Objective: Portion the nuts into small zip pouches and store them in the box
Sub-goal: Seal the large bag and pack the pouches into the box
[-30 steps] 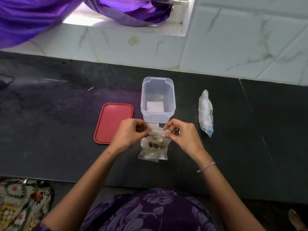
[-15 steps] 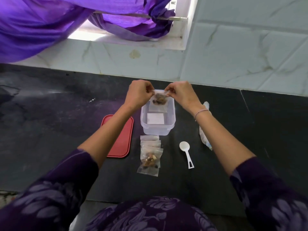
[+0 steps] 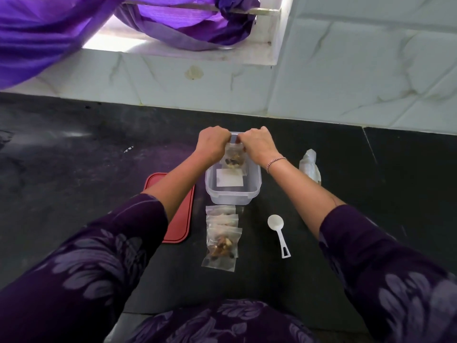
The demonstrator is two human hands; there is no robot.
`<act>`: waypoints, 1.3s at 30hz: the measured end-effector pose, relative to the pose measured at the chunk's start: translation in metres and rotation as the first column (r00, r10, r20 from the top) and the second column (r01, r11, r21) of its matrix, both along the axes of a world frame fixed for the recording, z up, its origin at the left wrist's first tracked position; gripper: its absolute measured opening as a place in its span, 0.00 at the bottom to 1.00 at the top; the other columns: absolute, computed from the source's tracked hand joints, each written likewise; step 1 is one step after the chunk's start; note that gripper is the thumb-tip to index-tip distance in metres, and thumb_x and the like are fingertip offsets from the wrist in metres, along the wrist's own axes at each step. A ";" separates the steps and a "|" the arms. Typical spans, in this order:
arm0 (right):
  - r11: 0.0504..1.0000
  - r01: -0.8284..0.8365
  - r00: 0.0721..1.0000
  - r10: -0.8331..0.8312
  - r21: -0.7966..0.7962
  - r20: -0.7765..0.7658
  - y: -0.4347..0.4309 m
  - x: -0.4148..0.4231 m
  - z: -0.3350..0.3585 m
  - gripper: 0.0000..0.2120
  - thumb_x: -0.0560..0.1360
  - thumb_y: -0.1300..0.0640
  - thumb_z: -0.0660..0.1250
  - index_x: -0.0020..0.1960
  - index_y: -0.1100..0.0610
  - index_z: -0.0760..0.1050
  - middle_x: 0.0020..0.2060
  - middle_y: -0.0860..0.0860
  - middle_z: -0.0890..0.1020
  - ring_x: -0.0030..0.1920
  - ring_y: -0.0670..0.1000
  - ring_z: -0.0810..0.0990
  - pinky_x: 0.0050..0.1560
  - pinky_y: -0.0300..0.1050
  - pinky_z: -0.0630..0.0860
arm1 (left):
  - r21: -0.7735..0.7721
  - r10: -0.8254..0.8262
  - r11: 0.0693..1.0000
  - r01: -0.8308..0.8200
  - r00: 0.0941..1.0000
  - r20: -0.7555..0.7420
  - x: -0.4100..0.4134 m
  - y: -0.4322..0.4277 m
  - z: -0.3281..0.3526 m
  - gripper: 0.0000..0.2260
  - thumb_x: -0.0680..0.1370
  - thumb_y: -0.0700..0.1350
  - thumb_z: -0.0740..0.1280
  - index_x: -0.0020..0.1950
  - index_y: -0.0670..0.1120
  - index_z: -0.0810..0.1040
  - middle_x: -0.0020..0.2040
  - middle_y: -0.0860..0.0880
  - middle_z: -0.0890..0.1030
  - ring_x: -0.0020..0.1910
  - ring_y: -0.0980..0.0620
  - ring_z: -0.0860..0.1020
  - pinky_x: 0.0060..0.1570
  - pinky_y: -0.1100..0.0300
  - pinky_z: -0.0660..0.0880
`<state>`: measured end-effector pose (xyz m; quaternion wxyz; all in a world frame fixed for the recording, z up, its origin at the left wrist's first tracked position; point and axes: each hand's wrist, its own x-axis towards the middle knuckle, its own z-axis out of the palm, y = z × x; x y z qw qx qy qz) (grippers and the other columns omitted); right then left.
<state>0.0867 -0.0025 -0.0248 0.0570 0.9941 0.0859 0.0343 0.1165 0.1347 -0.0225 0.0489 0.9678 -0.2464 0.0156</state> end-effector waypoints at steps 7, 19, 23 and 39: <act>0.983 0.018 0.999 -0.027 0.182 0.043 -0.005 -0.002 -0.006 0.12 0.76 0.62 0.66 0.58 0.54 0.77 0.51 0.53 0.81 0.53 0.55 0.79 0.51 0.50 0.74 | -0.129 0.043 0.991 -0.041 0.999 0.015 0.001 0.001 -0.008 0.14 0.76 0.36 0.64 0.60 0.48 0.79 0.55 0.46 0.82 0.52 0.44 0.79 0.40 0.56 0.70; 0.768 0.093 0.953 -0.253 0.633 0.167 0.015 -0.070 0.012 0.10 0.72 0.54 0.72 0.52 0.55 0.82 0.49 0.51 0.83 0.47 0.50 0.80 0.43 0.38 0.72 | -0.448 0.142 0.885 -0.123 0.990 0.009 -0.059 0.019 0.003 0.12 0.75 0.47 0.69 0.58 0.50 0.79 0.51 0.51 0.83 0.52 0.50 0.79 0.44 0.58 0.71; 0.591 0.072 0.938 -0.315 0.804 0.147 0.024 -0.109 0.014 0.09 0.71 0.53 0.74 0.49 0.56 0.82 0.46 0.50 0.84 0.40 0.45 0.80 0.40 0.33 0.76 | -0.569 0.214 0.800 -0.188 0.977 -0.022 -0.088 0.032 0.002 0.13 0.74 0.49 0.70 0.58 0.48 0.79 0.50 0.52 0.82 0.49 0.50 0.79 0.41 0.58 0.71; 0.351 0.361 0.907 -0.347 0.864 -0.239 0.051 -0.210 -0.067 0.09 0.73 0.50 0.71 0.45 0.55 0.80 0.40 0.50 0.81 0.40 0.44 0.78 0.39 0.28 0.71 | -0.593 0.317 0.640 -0.488 0.871 -0.375 -0.176 0.085 -0.046 0.09 0.74 0.52 0.72 0.42 0.47 0.81 0.37 0.52 0.82 0.39 0.53 0.79 0.40 0.60 0.72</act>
